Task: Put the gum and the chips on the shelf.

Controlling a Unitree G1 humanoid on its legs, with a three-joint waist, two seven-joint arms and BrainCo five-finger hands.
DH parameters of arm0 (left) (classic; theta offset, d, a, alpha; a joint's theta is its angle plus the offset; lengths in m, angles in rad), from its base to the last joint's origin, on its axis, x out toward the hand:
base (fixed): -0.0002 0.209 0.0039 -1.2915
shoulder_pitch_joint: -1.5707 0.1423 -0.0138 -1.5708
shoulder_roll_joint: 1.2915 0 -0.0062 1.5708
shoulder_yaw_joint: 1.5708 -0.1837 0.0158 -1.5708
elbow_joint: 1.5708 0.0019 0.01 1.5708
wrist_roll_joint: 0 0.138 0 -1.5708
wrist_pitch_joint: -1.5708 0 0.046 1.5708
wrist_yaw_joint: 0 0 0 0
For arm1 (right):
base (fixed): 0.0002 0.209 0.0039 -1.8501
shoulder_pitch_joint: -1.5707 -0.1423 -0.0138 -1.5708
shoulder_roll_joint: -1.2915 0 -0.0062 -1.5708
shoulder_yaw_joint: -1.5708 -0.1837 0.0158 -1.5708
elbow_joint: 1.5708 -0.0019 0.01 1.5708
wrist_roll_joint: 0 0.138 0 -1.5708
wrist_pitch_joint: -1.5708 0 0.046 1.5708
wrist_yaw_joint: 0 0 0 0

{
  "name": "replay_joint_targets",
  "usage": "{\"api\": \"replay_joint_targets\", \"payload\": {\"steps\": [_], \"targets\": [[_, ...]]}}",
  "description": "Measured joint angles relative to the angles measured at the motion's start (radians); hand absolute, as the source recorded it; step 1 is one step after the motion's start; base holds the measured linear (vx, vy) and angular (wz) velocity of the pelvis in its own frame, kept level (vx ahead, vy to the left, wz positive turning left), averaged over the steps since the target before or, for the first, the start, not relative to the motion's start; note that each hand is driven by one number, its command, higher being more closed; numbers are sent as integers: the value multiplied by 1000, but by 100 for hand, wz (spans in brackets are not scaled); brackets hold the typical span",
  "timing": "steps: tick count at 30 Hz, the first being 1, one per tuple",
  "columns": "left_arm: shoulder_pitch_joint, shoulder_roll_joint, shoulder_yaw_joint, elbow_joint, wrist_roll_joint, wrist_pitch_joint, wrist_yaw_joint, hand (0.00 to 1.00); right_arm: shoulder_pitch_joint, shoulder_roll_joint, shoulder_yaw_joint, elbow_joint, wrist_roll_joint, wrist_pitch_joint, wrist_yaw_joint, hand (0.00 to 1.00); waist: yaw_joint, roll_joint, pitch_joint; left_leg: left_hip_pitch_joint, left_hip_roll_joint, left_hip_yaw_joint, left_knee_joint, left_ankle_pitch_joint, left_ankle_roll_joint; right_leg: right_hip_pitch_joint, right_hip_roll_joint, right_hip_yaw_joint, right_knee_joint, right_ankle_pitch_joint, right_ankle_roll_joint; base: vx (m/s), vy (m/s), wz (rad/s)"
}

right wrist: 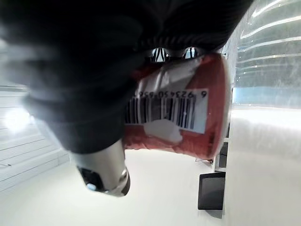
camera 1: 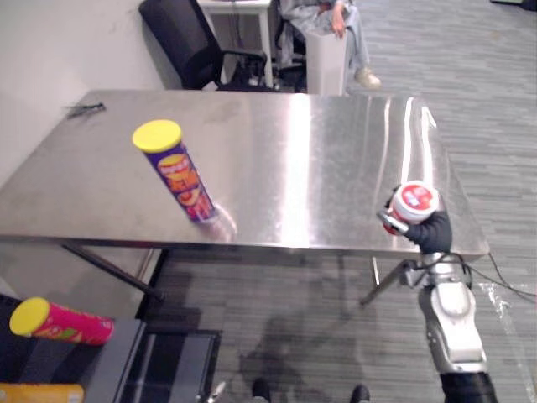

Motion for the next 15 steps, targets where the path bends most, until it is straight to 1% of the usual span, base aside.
{"api": "replay_joint_targets", "payload": {"steps": [2, 5, 7, 8, 9, 10, 11, 12, 13, 14, 15], "targets": [[8, 0, 4, 1, -1, 3, -1, 0, 22, 0, -12, -27, 6, -2, 10, 100, -12, 0, -2, 1, 3, -11, 0, 2, 0, -1, 0, -4, 16, -1, 0, -27, -14, 11], [9, -1, 16, 1, -2, 3, -7, 0, 69, 0, -67, -63, 34, -7, 25, 100, -12, -3, -4, 9, 7, -23, 3, 7, 1, -4, -3, -13, 60, -11, 1, -50, -10, 15], [8, 0, 38, 0, -5, 5, -21, 0, 92, 1, -77, -74, 40, -9, 28, 100, -16, -15, -5, -19, 9, -52, 72, -14, 0, -4, -16, -33, 108, -42, -2, -62, -14, 29], [8, 0, 40, 0, -9, 5, -22, 0, 93, 1, -75, -74, 40, -9, 28, 100, -16, -16, -4, -30, 10, -61, 95, -23, -2, -4, -18, -39, 120, -51, -4, -79, -32, 36], [6, 1, 40, 0, -15, 9, -26, 0, 93, 1, -74, -76, 40, -10, 28, 100, -16, -18, -4, -65, 14, -83, 148, -37, -4, -7, -22, -56, 141, -73, -6, -106, -59, 54], [1, 1, 40, -1, -20, 13, -32, 0, 90, 1, -67, -76, 41, -13, 27, 100, -16, -15, -1, -106, 20, -117, 194, -45, -10, -12, -20, -81, 159, -93, -5, -119, -70, 66], [-2, -1, 39, -1, -20, 15, -36, 0, 87, 1, -65, -76, 42, -14, 26, 100, -16, -8, 3, -128, 27, -137, 213, -46, -11, -19, -16, -100, 172, -99, -11, -144, -96, 80], [-3, -4, 37, -6, -21, 17, -42, 0, 74, 1, -56, -76, 52, -15, 25, 100, -14, 1, 10, -168, 34, -180, 229, -39, -20, -38, -11, -135, 206, -117, -19, -174, -113, 93], [-4, -5, 30, -15, -21, 18, -47, 0, 54, 1, -44, -76, 62, -15, 20, 100, -13, 11, 16, -202, 38, -226, 220, -11, -28, -62, -10, -173, 246, -138, -32, -183, -121, 99], [-3, -6, 28, -19, -21, 19, -48, 0, 39, 0, -34, -74, 71, -16, 15, 100, -12, 16, 18, -216, 40, -251, 203, 7, -38, -76, -10, -198, 265, -151, -37, -203, -146, 108], [-3, -8, 21, -24, -20, 19, -49, 0, 3, -5, -19, -72, 72, -16, 3, 100, -7, 35, 29, -238, 51, -294, 157, 40, -48, -99, -2, -245, 302, -175, -56, -220, -165, 100]]}}
